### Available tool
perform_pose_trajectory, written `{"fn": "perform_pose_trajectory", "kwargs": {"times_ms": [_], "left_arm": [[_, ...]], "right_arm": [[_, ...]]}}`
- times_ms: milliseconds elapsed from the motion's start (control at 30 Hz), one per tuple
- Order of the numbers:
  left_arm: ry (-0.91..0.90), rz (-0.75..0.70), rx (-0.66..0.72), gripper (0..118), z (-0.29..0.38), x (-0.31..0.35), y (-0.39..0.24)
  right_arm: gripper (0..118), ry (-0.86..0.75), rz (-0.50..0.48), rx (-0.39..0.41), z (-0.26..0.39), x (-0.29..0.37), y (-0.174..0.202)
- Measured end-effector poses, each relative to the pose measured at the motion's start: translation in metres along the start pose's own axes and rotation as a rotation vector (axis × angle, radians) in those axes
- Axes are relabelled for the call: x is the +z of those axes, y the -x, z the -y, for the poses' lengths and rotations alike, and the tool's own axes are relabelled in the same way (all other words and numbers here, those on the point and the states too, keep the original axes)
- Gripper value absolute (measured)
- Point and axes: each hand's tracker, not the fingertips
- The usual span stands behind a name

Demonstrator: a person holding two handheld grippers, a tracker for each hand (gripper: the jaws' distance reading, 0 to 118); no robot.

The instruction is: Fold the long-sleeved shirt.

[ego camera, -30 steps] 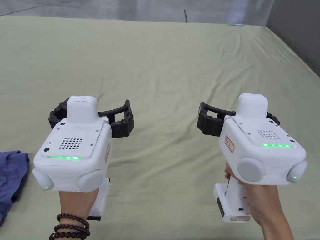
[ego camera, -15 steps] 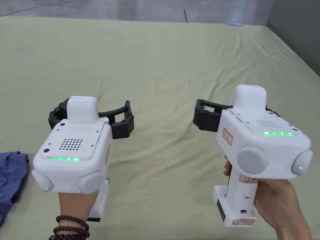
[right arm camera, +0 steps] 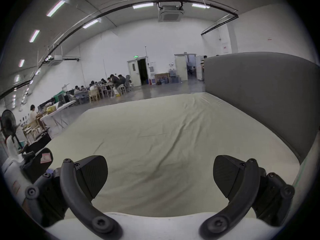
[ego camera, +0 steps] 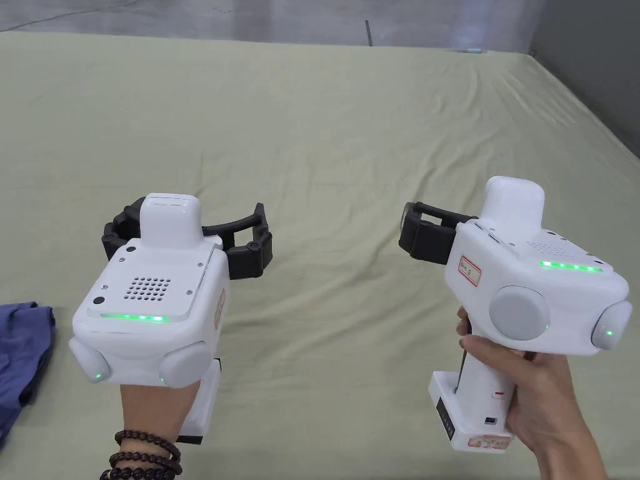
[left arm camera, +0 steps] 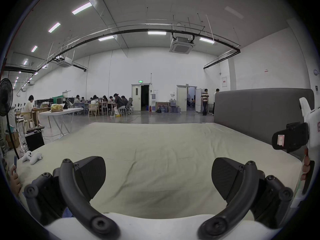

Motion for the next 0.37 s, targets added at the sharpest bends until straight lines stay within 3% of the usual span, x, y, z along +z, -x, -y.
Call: {"fn": "perform_pose_trajectory", "kwargs": {"times_ms": [133,267,367], "left_arm": [[0.005,0.005,-0.007,118,0.002,0.001,-0.002],[0.009,0.007,-0.006,118,0.002,0.001,-0.003],[0.005,0.006,-0.005,118,0.001,0.002,-0.002]], "right_arm": [[118,-0.052,-0.003,0.018,0.010,0.003,-0.002],[118,-0.134,0.053,0.129,0.017,0.006,0.003],[118,-0.143,0.052,0.146,0.020,0.005,0.004]]}}
